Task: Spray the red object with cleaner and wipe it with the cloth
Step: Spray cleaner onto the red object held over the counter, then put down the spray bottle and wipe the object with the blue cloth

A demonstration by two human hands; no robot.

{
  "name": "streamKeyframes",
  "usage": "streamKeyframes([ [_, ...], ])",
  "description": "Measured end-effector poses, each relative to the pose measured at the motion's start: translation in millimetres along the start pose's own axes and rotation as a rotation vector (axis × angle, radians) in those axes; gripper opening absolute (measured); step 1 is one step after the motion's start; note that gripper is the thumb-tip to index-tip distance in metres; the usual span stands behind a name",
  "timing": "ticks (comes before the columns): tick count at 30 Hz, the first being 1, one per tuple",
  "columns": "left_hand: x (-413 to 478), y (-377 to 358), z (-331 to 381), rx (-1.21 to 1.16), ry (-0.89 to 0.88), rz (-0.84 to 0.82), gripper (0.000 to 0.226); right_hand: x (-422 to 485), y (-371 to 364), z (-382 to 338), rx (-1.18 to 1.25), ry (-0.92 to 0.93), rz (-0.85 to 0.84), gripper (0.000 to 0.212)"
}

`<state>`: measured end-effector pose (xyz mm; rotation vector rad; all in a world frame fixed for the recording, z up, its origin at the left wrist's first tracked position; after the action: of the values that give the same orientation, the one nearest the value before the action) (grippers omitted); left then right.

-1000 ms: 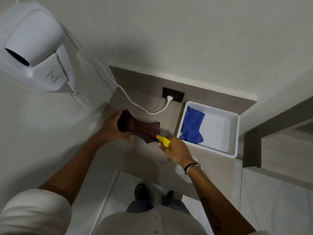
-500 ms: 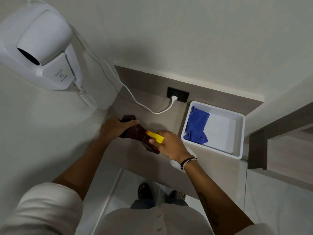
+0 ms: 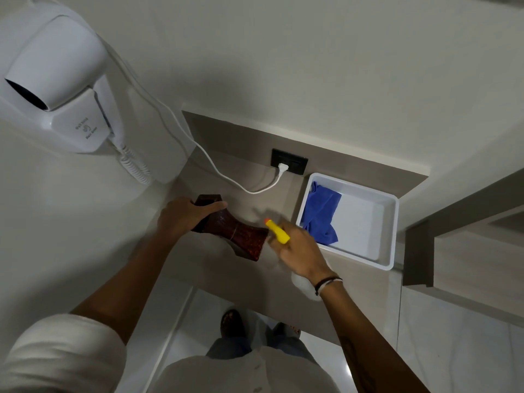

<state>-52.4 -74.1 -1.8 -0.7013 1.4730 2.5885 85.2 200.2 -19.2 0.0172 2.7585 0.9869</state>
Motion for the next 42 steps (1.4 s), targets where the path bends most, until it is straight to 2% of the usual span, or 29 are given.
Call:
streamKeyframes([
  [6,-7.4,-5.2,28.4,0.046,-0.206,0.07,0.087,-2.7,101.2,61.6,0.144,-0.087,0.421,0.033],
  [9,-12.9,-11.5,52.9,0.171,-0.406,0.053,0.094,8.4,136.1,100.8,0.188,-0.199,0.565,0.046],
  [11,-18.5,-17.4,67.3,0.288,-0.539,0.04,0.112,18.5,145.8,119.7,0.198,-0.235,0.609,0.058],
  [13,-23.5,-24.0,76.2,0.367,-0.627,0.019,0.119,26.3,147.4,131.2,0.209,-0.241,0.638,0.062],
  [16,-28.9,-31.8,82.8,0.45,-0.709,-0.057,0.119,31.8,139.5,143.5,0.231,-0.254,0.65,0.061],
  [22,-27.1,-33.9,82.0,0.464,-0.819,-0.15,0.118,23.4,128.2,153.6,0.218,-0.245,0.701,0.061],
  [25,-23.4,-35.7,78.2,0.452,-0.854,-0.159,0.119,11.3,124.3,152.9,0.26,-0.349,0.779,0.075],
  [26,-22.7,-36.4,77.3,0.443,-0.86,-0.156,0.119,6.1,123.5,149.6,0.219,-0.354,0.819,0.083],
  [28,-22.1,-37.9,75.9,0.427,-0.873,-0.151,0.119,-2.5,120.7,131.4,0.038,-0.212,0.887,0.083],
  [30,-21.6,-39.3,75.1,0.404,-0.889,-0.141,0.118,1.9,105.2,108.9,-0.156,-0.015,0.797,0.07],
  [32,-21.7,-40.3,74.3,0.387,-0.899,-0.142,0.117,17.4,74.7,96.0,-0.323,0.09,0.535,0.061],
  [35,-19.8,-42.0,72.6,0.355,-0.898,-0.156,0.115,48.6,40.0,98.2,-0.438,0.008,0.176,0.064],
  [42,-15.8,-45.9,70.3,0.324,-0.914,-0.159,0.113,100.5,22.2,120.5,-0.653,-0.185,-0.108,0.087],
])
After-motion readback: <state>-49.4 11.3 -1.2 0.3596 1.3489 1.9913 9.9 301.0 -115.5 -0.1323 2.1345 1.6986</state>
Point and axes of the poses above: each hand's wrist, its own x-axis towards the middle knuckle, its own y-axis out of the back of the hand, z = x × y, the point moved 5 cm from there along x, towards the middle knuckle, and after that the axes turned 1 degree about z, right-handed, at the moved point
